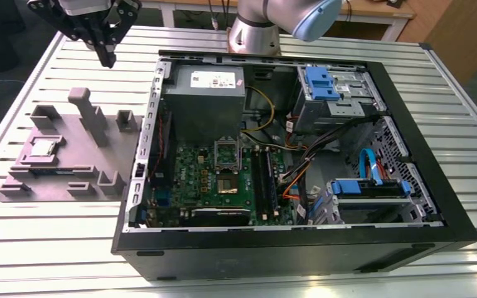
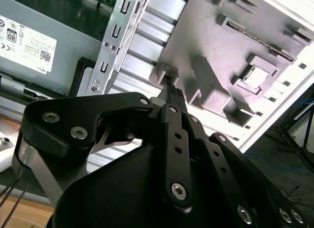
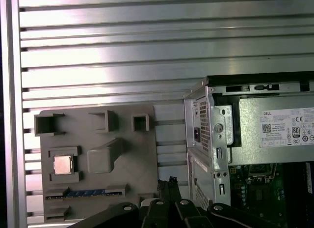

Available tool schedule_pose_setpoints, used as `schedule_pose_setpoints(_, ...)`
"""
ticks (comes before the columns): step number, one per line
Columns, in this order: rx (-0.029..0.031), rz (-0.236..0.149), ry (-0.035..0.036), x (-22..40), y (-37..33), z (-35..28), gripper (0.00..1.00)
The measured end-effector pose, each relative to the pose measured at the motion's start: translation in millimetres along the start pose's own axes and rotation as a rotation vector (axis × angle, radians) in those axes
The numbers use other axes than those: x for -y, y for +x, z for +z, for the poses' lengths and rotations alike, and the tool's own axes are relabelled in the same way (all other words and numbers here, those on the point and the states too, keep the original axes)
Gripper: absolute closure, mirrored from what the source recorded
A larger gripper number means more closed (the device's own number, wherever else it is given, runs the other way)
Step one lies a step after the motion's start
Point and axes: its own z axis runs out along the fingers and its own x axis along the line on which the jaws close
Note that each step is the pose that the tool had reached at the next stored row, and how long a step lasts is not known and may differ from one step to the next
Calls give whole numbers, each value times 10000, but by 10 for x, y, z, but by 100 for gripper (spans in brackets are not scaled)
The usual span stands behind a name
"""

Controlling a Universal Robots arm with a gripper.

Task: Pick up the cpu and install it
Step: 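Reach for the cpu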

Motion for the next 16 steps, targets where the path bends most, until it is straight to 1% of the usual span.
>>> schedule_pose_setpoints(1, 0, -1, 1, 0, 1, 0, 90)
schedule_pose_setpoints(3, -1, -1, 1, 5, 54, 9, 90)
schedule_pose_setpoints(16, -1, -1, 1, 7, 88, 12, 90)
